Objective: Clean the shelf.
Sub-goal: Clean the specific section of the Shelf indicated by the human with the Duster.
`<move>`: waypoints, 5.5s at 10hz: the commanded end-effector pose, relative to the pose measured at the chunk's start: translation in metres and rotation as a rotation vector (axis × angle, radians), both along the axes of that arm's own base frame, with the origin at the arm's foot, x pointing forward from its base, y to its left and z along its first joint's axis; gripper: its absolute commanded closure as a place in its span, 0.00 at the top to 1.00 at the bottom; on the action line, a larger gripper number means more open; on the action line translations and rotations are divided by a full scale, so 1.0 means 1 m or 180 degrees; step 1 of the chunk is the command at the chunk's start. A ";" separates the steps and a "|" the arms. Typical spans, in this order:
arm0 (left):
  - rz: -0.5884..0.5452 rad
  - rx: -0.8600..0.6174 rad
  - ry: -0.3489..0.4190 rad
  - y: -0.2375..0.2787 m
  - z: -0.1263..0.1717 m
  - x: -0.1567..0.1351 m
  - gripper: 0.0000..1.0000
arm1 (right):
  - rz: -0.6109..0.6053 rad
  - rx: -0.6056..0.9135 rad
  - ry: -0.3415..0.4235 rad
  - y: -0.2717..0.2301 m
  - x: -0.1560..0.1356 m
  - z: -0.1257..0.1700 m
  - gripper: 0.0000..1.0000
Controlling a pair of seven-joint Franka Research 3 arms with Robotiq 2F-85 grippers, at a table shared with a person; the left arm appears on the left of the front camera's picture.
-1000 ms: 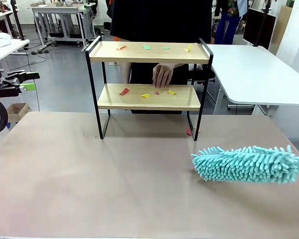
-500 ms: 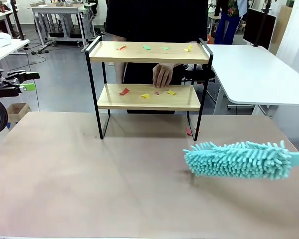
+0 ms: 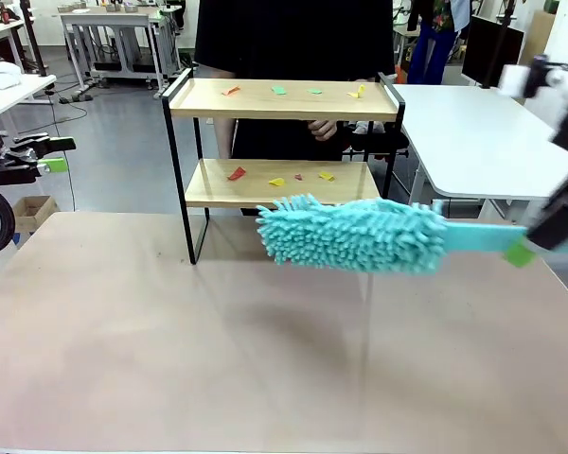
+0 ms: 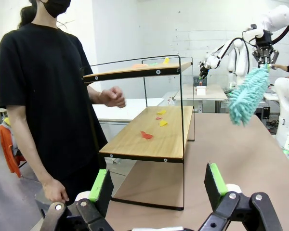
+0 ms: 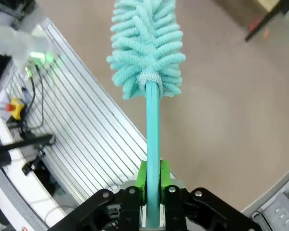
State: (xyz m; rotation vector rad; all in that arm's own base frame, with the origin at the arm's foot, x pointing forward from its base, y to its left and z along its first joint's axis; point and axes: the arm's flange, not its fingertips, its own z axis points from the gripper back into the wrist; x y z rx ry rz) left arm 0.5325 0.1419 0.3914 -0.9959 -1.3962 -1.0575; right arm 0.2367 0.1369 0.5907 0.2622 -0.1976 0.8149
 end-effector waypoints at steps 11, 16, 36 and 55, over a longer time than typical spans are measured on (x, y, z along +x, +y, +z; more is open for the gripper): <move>-0.0010 0.0016 -0.0038 0.000 0.002 -0.001 1.00 | -0.0510 0.0463 -0.0114 0.077 0.044 -0.013 0.13; -0.0010 0.0016 -0.0038 0.000 0.002 -0.001 1.00 | -0.0908 0.0559 -0.0123 0.136 0.088 -0.010 0.13; -0.0010 0.0016 -0.0038 0.000 0.002 -0.001 1.00 | -0.2112 0.0942 -0.0256 0.296 0.183 -0.093 0.13; -0.0010 0.0016 -0.0038 0.000 0.002 -0.001 1.00 | -0.2828 0.0500 -0.0127 0.124 0.148 -0.097 0.13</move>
